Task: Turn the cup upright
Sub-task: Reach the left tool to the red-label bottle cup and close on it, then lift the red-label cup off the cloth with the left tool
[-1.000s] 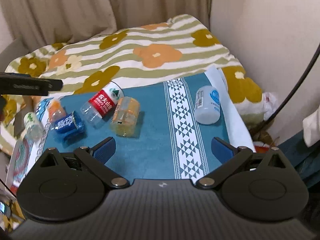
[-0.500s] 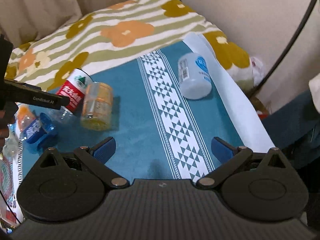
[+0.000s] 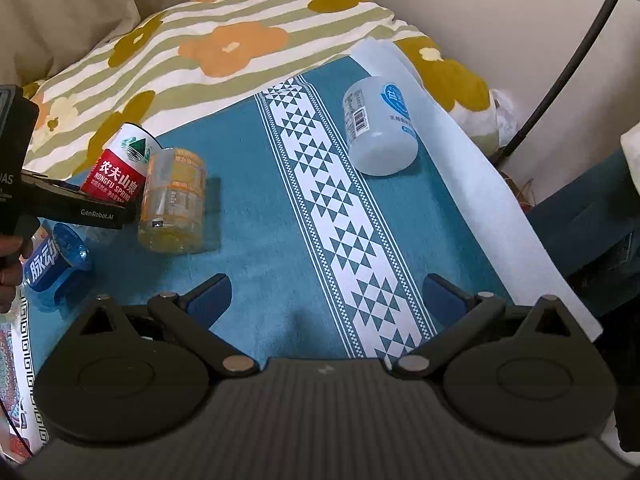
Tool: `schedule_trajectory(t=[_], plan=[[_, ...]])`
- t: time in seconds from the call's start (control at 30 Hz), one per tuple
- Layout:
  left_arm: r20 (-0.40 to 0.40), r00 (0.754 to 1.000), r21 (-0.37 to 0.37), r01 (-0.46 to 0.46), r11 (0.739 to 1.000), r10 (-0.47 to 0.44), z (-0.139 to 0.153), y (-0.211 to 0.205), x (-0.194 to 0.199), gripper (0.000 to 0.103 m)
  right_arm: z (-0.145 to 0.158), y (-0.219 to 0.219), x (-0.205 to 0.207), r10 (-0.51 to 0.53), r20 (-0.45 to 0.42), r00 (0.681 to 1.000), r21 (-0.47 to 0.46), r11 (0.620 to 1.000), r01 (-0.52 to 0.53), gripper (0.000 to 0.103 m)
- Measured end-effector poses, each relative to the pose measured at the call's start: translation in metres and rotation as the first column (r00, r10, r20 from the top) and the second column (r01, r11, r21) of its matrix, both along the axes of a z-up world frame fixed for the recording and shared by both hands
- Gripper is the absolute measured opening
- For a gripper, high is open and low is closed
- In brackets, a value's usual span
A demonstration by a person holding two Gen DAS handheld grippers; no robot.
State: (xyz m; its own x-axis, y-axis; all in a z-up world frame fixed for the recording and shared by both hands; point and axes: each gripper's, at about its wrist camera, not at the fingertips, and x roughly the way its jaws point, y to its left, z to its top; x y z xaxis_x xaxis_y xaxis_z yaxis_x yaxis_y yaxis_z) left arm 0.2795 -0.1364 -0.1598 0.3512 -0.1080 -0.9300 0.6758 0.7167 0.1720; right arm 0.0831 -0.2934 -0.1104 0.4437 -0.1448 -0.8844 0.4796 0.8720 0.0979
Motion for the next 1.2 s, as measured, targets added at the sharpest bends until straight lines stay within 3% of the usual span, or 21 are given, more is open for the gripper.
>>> schedule_trajectory(t=[0.27, 0.47, 0.73, 0.9, 1.2], plan=[[0.040, 0.999, -0.057, -0.033, 0.998, 0.036, 0.021, 0.001, -0.005, 0.068, 0.004, -0.001, -0.003, 0.016, 0.017, 1.000, 0.002, 1.000, -0.016, 0.103], [0.060, 0.993, -0.123, -0.089, 0.988, 0.097, 0.057, 0.009, -0.025, 0.068, 0.018, -0.004, -0.011, 0.046, 0.053, 0.998, -0.002, 0.999, -0.046, 0.103], [0.024, 0.965, -0.234, -0.248, 0.940, 0.261, 0.093, 0.037, -0.087, 0.068, 0.038, -0.009, -0.024, 0.142, 0.104, 0.984, -0.018, 0.990, -0.141, 0.103], [-0.048, 0.928, -0.262, -0.369, 0.892, 0.370, 0.087, 0.047, -0.121, 0.068, 0.039, -0.008, -0.030, 0.213, 0.115, 0.970, -0.023, 0.977, -0.211, 0.103], [-0.173, 0.857, -0.234, -0.515, 0.825, 0.486, 0.041, 0.052, -0.165, 0.068, 0.012, 0.001, -0.044, 0.325, 0.070, 0.943, 0.003, 0.945, -0.326, 0.103]])
